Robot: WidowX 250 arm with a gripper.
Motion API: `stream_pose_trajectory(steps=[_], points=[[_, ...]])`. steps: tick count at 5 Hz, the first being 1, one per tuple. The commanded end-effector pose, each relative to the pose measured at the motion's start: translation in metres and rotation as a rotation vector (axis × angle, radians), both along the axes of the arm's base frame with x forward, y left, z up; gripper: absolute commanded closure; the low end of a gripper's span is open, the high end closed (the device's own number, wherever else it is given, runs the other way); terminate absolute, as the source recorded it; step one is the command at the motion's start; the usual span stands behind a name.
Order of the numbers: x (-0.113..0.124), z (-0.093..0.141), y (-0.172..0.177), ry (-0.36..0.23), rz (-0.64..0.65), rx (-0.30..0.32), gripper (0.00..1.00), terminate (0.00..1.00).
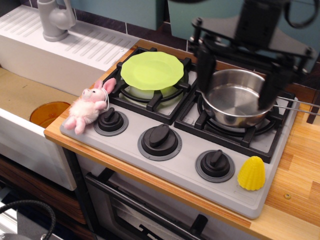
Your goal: End effector reaching corn
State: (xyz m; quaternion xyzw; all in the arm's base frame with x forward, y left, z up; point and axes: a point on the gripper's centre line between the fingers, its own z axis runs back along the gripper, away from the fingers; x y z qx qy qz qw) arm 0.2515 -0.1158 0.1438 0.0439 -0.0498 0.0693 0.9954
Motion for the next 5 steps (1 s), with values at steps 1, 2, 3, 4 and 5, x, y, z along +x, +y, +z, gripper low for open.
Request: stream_pose_trajectory(steps=[1,2,3,4,5], points=[[0.019,-0.024,-0.016,-0.139,-0.01,-0.038,0.0,0.0],[0.029,-0.038,-0.019,-0.16,-0.024,-0.037,0.0,0.0],[0.033,-0.049,-0.019,-0.174,-0.036,-0.01,0.0,0.0],[0.032,-0.06,-0.019,-0.191,-0.034,-0.017,0.0,0.0],[0.03,-0.071,-0.016,-0.199,-0.038,-0.027,0.0,0.0]])
